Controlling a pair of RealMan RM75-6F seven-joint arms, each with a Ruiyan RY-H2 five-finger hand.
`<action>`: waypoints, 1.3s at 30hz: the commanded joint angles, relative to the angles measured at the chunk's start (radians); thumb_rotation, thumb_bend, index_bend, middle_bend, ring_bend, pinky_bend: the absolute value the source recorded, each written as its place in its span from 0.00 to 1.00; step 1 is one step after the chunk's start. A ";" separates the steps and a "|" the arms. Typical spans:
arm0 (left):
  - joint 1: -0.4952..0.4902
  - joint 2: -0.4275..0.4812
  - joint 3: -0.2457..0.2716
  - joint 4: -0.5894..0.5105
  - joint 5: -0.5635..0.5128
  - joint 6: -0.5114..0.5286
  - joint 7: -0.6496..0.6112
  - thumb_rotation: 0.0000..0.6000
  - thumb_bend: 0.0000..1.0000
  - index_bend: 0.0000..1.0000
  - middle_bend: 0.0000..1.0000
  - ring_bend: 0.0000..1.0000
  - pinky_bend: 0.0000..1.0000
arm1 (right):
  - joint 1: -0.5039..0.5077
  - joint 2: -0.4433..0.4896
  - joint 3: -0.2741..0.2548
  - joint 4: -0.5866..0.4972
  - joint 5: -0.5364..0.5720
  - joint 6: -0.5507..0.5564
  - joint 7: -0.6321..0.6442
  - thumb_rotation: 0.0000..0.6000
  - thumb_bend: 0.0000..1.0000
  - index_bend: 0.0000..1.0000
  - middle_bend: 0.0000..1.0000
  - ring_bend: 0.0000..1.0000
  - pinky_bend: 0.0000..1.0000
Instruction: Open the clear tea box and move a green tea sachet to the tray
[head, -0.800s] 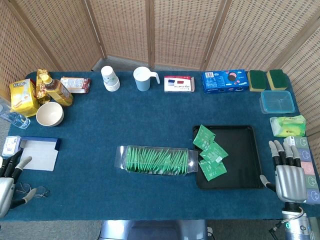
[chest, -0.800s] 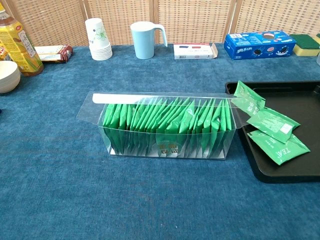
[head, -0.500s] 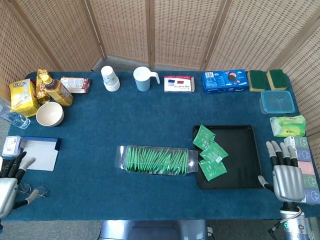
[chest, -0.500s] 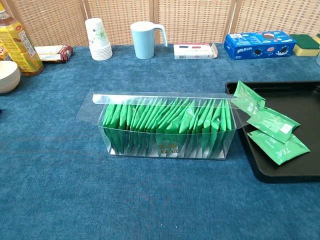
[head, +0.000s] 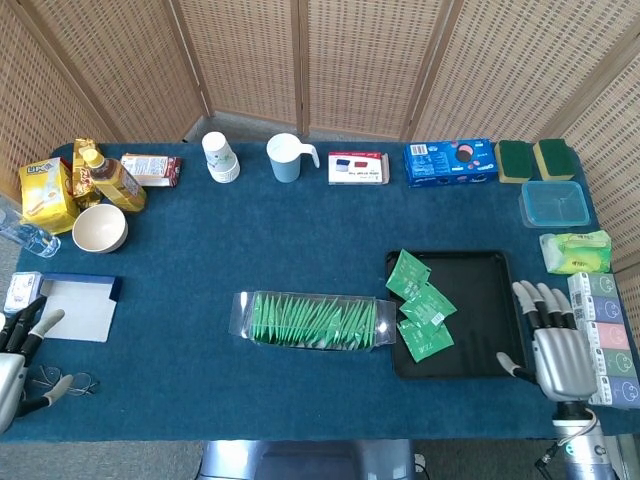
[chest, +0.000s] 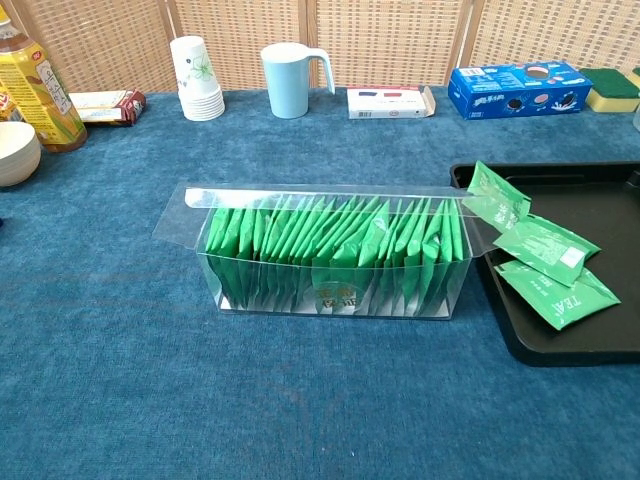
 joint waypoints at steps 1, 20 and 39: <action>-0.006 0.010 -0.002 -0.007 0.003 -0.006 -0.012 1.00 0.18 0.14 0.04 0.08 0.22 | 0.051 0.047 -0.013 -0.060 -0.066 -0.068 0.083 1.00 0.07 0.00 0.04 0.00 0.00; -0.050 0.015 -0.021 -0.001 -0.027 -0.072 -0.036 1.00 0.18 0.14 0.04 0.08 0.22 | 0.394 0.054 0.063 -0.259 -0.060 -0.507 0.131 1.00 0.07 0.00 0.04 0.00 0.00; -0.074 -0.013 -0.030 0.053 -0.066 -0.113 -0.075 1.00 0.18 0.14 0.04 0.08 0.22 | 0.526 -0.163 0.127 -0.147 0.271 -0.535 -0.269 1.00 0.07 0.00 0.04 0.00 0.00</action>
